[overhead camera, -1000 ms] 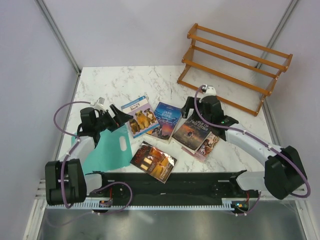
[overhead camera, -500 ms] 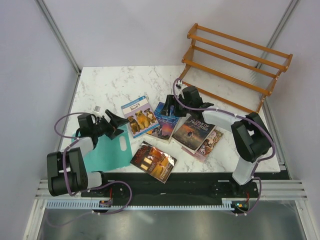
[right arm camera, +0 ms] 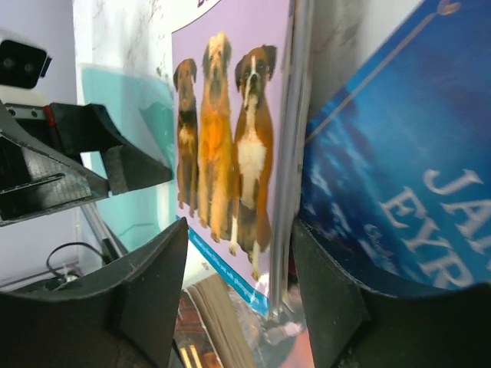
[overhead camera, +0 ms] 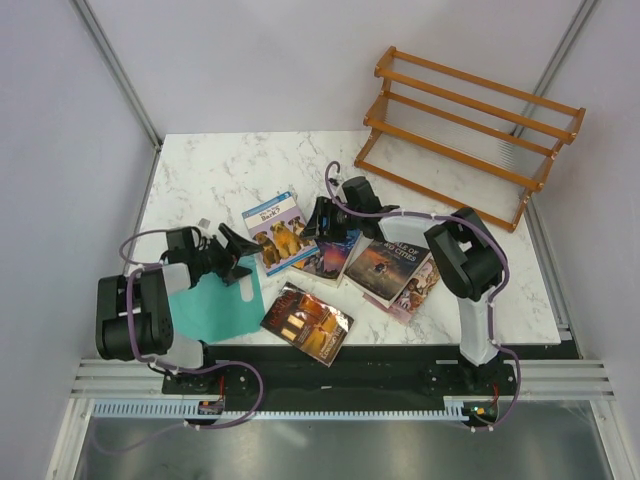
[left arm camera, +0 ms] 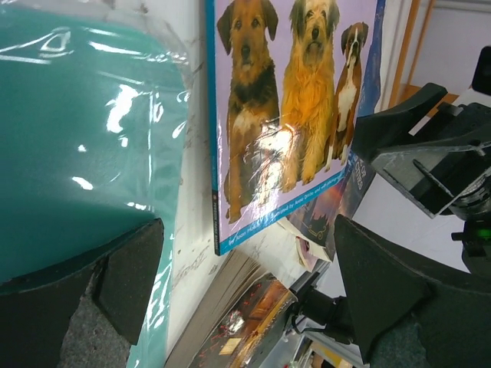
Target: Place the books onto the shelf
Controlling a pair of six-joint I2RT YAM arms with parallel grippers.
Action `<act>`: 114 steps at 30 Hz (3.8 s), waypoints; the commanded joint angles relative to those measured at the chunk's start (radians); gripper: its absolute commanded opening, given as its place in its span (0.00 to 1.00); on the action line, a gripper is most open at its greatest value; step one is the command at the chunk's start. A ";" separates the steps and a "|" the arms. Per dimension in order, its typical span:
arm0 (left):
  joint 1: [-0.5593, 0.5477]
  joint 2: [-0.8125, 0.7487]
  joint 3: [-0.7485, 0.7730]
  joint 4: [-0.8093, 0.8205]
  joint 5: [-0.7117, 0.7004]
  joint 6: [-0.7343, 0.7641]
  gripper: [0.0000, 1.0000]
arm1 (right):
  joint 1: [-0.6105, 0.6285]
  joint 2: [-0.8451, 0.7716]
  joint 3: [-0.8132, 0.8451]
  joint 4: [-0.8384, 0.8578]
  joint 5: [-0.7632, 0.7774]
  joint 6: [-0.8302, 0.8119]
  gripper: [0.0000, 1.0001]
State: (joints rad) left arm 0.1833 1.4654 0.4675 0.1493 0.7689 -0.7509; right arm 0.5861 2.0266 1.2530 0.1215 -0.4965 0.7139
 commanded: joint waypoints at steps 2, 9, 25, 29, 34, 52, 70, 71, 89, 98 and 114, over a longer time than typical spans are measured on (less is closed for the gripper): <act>-0.083 0.087 0.069 0.004 -0.062 0.030 1.00 | 0.046 0.076 0.068 0.012 -0.059 0.059 0.59; -0.154 0.124 0.125 0.026 -0.091 0.013 1.00 | 0.058 0.086 0.074 -0.008 -0.065 0.068 0.03; -0.154 -0.036 0.126 -0.002 -0.142 0.050 0.97 | -0.046 -0.078 -0.026 0.236 -0.186 0.190 0.00; -0.157 0.006 0.088 0.156 -0.071 -0.022 0.91 | -0.048 -0.089 -0.015 0.265 -0.212 0.215 0.00; -0.171 0.050 0.062 0.283 -0.060 -0.086 0.89 | -0.048 -0.104 -0.033 0.395 -0.247 0.315 0.00; -0.283 0.225 -0.009 1.055 0.013 -0.470 0.02 | -0.048 -0.141 -0.191 0.276 -0.226 0.254 0.00; -0.283 0.099 0.006 0.727 0.081 -0.235 0.02 | -0.078 -0.112 -0.256 0.053 -0.031 0.142 0.79; -0.283 0.105 0.010 0.716 0.084 -0.229 0.02 | -0.078 -0.109 -0.262 0.061 -0.014 0.147 0.77; -0.424 0.237 0.098 0.731 0.049 -0.217 0.55 | -0.078 -0.055 -0.290 0.197 -0.079 0.188 0.14; -0.476 0.319 0.154 0.783 0.073 -0.248 0.02 | -0.078 -0.072 -0.274 0.152 -0.096 0.153 0.26; -0.473 0.399 0.315 1.311 0.171 -0.664 0.02 | -0.239 -0.384 -0.492 0.225 -0.063 0.251 0.98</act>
State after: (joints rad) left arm -0.2928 1.7920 0.6998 1.0264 0.8673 -1.1381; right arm 0.3721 1.7119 0.7959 0.3511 -0.6044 0.9596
